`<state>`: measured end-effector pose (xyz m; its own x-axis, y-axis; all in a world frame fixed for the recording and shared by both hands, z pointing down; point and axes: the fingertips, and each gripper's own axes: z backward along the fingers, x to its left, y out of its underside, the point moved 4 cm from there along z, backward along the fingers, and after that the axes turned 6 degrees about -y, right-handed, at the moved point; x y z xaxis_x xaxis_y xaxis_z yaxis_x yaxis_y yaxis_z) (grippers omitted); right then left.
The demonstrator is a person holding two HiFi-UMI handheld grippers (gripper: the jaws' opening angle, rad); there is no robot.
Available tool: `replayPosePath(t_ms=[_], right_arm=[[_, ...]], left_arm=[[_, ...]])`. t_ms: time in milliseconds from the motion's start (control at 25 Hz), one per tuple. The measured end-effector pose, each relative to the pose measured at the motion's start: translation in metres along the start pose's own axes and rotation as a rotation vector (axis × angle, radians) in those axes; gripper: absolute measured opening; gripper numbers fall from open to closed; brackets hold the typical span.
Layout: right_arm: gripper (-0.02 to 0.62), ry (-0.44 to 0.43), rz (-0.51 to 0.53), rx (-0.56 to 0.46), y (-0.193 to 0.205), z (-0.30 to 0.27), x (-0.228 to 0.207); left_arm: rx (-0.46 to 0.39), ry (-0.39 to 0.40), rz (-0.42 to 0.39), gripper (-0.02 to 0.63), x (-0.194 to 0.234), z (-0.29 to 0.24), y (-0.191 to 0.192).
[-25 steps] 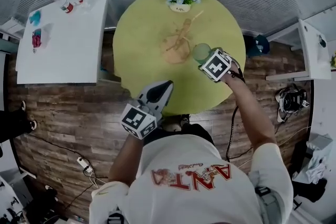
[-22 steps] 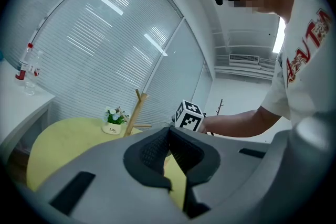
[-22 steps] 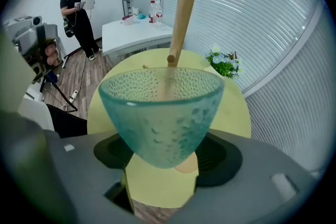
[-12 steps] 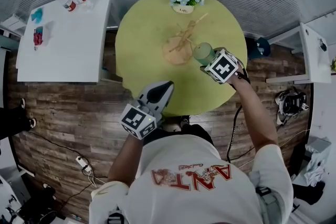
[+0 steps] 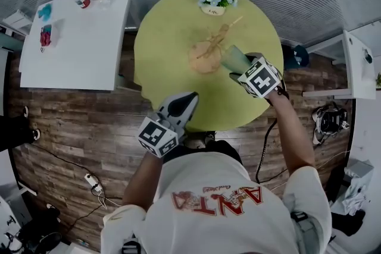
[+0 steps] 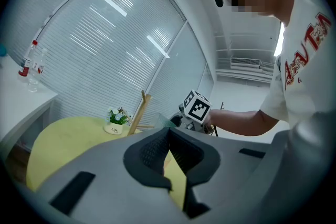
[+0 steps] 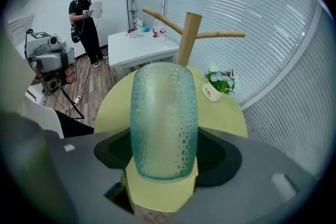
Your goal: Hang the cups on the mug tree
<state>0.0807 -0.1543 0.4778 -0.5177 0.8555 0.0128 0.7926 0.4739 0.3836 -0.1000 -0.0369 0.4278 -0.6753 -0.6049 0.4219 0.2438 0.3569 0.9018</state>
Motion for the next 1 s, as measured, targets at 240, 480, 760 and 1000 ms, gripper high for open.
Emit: replayPosePath(t_ms=[240, 480, 760, 1000], right_arm=[[0.325, 0.005, -0.021, -0.046, -0.006, 0.003, 0.0], [0.325, 0.006, -0.015, -0.059, -0.018, 0.002, 0.0], [0.325, 0.007, -0.021, -0.075, -0.027, -0.002, -0.003], [0.325, -0.006, -0.018, 0.017, -0.014, -0.024, -0.007]], left_arm=[[0.007, -0.002, 0.001, 0.009, 0.0, 0.001, 0.001], [0.003, -0.011, 0.007, 0.009, 0.005, 0.004, 0.0], [0.009, -0.025, 0.012, 0.009, 0.01, 0.008, 0.003], [0.011, -0.027, 0.02, 0.009, 0.014, 0.007, 0.004]])
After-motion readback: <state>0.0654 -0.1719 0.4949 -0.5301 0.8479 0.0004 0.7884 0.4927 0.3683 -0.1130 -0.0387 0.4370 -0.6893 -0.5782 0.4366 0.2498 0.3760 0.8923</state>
